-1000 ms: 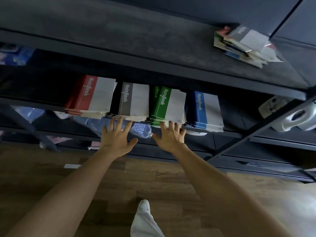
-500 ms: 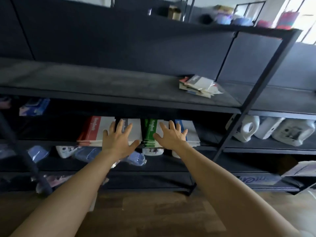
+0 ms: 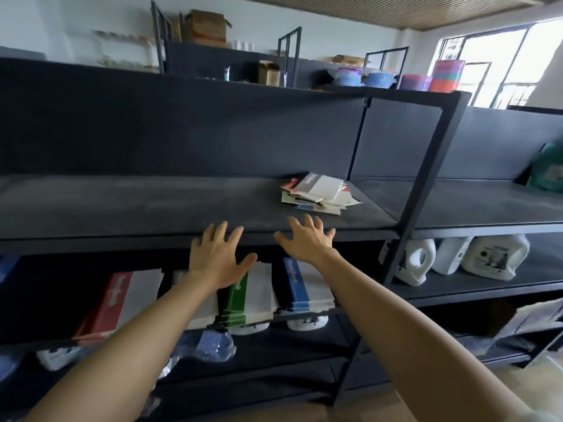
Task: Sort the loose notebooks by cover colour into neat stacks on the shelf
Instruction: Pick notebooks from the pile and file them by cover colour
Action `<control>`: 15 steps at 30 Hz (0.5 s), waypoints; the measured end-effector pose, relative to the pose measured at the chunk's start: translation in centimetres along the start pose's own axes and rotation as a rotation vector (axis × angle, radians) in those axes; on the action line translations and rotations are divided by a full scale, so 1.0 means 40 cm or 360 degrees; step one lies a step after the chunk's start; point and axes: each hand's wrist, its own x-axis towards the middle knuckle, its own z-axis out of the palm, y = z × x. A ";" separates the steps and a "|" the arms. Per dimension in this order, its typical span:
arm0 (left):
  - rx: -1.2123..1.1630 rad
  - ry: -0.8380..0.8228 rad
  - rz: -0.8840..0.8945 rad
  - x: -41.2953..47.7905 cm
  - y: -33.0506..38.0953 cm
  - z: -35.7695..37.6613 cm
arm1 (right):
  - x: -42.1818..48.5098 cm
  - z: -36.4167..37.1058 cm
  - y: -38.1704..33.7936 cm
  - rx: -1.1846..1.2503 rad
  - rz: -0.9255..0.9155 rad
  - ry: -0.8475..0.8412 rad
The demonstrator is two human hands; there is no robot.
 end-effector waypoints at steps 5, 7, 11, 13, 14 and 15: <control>0.0052 0.0002 0.0044 0.236 0.075 0.019 | 0.205 -0.006 0.118 0.0074 0.0078 0.0057; 0.0063 -0.0005 0.0048 0.333 0.108 0.030 | 0.293 -0.025 0.170 0.0076 0.0067 0.0087; 0.0032 -0.0010 0.0034 0.483 0.161 0.057 | 0.443 -0.064 0.253 0.0065 0.0074 0.0085; -0.0015 -0.0005 0.0029 0.533 0.177 0.078 | 0.498 -0.068 0.279 0.0021 0.0070 0.0071; -0.0042 0.0003 0.0027 0.552 0.183 0.087 | 0.523 -0.068 0.288 0.0003 0.0064 0.0056; -0.0057 0.0009 0.0025 0.569 0.187 0.095 | 0.548 -0.067 0.295 -0.0003 0.0060 0.0045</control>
